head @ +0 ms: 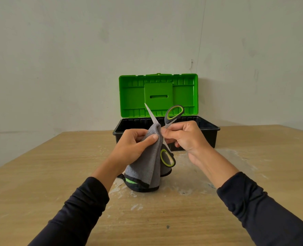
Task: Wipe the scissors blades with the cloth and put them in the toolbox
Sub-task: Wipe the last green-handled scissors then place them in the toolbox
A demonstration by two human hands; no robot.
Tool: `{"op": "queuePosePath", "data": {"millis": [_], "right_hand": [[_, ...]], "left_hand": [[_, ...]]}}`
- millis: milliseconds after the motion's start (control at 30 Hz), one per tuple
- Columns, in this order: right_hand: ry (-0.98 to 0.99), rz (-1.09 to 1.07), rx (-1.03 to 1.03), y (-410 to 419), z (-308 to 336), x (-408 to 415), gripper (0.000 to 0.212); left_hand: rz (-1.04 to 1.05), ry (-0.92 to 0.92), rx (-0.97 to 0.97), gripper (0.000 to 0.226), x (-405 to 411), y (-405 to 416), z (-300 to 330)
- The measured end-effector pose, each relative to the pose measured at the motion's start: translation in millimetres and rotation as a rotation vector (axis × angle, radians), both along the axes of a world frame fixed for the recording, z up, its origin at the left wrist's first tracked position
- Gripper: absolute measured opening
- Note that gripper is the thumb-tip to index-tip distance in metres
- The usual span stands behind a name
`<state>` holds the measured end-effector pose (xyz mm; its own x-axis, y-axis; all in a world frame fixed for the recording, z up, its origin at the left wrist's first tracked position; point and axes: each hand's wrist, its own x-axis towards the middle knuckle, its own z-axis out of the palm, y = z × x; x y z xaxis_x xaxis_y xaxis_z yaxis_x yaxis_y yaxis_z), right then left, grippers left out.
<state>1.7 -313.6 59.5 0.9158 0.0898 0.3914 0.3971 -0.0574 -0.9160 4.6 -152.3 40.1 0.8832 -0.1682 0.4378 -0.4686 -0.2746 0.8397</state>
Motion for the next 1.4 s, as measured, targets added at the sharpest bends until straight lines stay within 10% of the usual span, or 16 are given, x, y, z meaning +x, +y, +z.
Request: {"op": "queuePosePath", "data": {"millis": [1400], "right_hand": [[0.013, -0.103, -0.066, 1.0, 0.2, -0.6, 0.017]], "left_hand": [[0.212, -0.064, 0.039, 0.020, 1.5, -8.8, -2.5]]}}
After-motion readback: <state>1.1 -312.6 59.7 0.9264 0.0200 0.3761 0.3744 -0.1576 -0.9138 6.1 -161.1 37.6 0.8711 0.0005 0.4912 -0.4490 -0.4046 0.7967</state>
